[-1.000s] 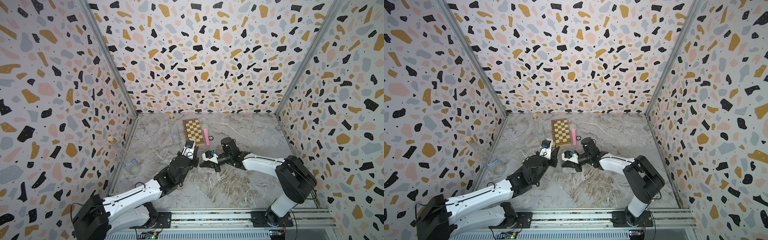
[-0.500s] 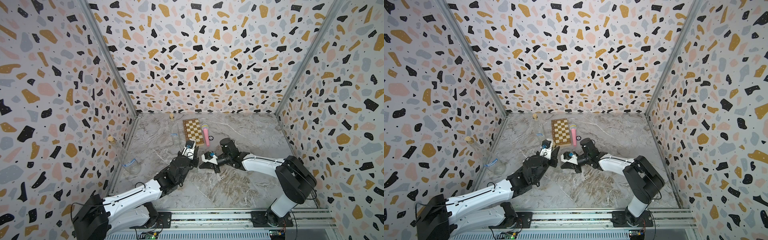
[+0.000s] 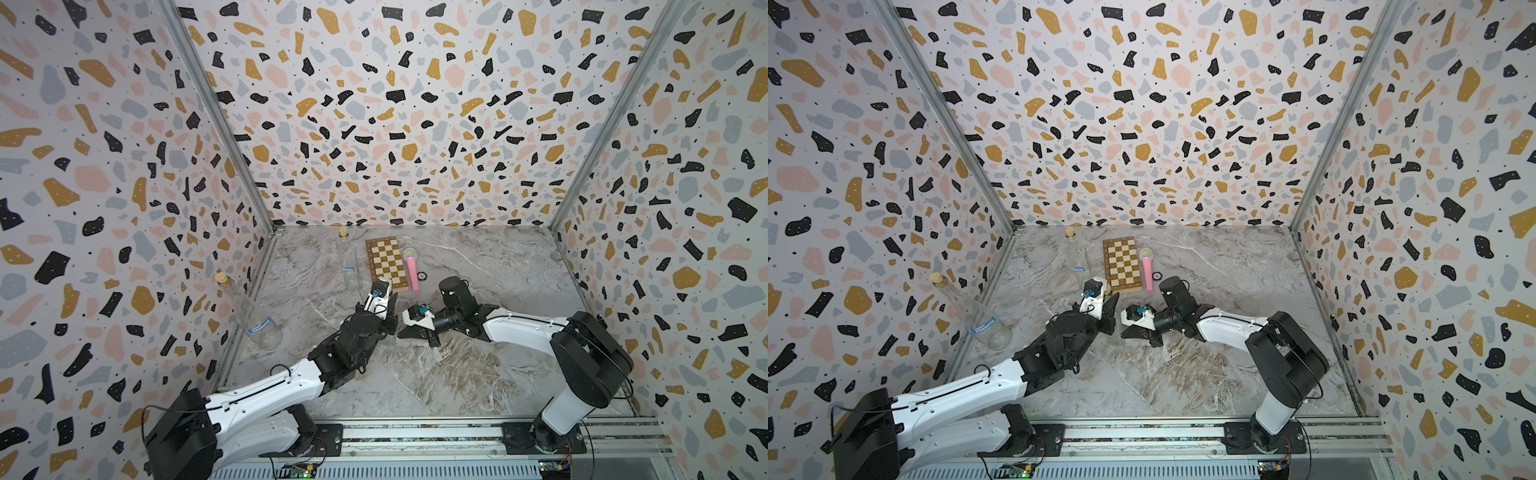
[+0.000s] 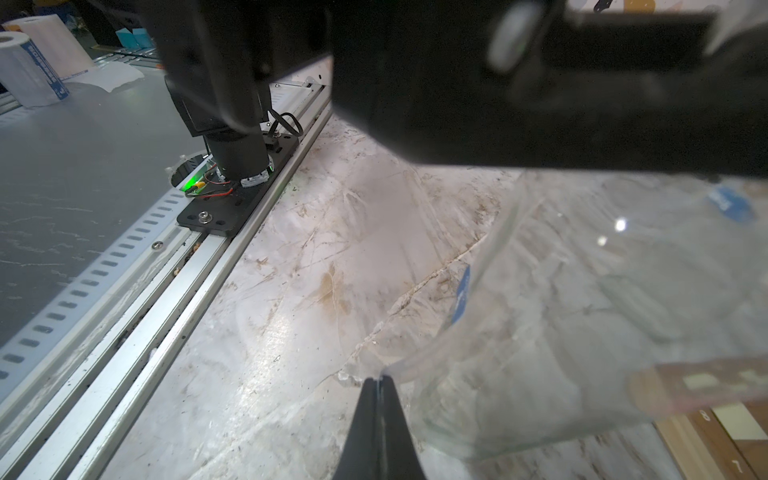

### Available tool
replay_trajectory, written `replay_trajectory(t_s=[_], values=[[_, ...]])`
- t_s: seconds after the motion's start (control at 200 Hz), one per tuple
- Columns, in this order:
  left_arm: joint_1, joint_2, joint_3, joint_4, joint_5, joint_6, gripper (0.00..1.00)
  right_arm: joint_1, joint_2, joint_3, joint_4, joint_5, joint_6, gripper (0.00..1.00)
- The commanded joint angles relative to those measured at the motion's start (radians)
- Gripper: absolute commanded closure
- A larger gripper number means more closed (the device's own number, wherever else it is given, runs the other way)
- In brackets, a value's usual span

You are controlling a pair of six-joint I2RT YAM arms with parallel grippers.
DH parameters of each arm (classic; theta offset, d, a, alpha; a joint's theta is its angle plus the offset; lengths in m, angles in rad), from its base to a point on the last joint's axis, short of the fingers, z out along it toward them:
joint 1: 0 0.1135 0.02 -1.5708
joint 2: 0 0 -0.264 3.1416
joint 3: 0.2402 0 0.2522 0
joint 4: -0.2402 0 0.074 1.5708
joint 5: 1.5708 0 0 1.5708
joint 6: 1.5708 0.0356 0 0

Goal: Remove the label from the bottle
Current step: Tear open the label from the bottle.

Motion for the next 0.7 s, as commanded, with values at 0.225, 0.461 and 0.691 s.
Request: replay_trajectory(t_s=[0.225, 0.461, 0.691], values=[[-0.004, -0.008, 0.015, 0.075, -0.020, 0.021, 1.00, 0.010, -0.037, 0.016, -0.031, -0.022, -0.016, 0.99], [-0.004, -0.008, 0.013, 0.078, -0.018, 0.021, 1.00, 0.013, -0.036, 0.017, -0.033, -0.022, -0.017, 0.99], [-0.005, -0.008, 0.012, 0.078, -0.020, 0.020, 1.00, 0.017, -0.035, 0.019, -0.033, -0.024, -0.018, 0.99]])
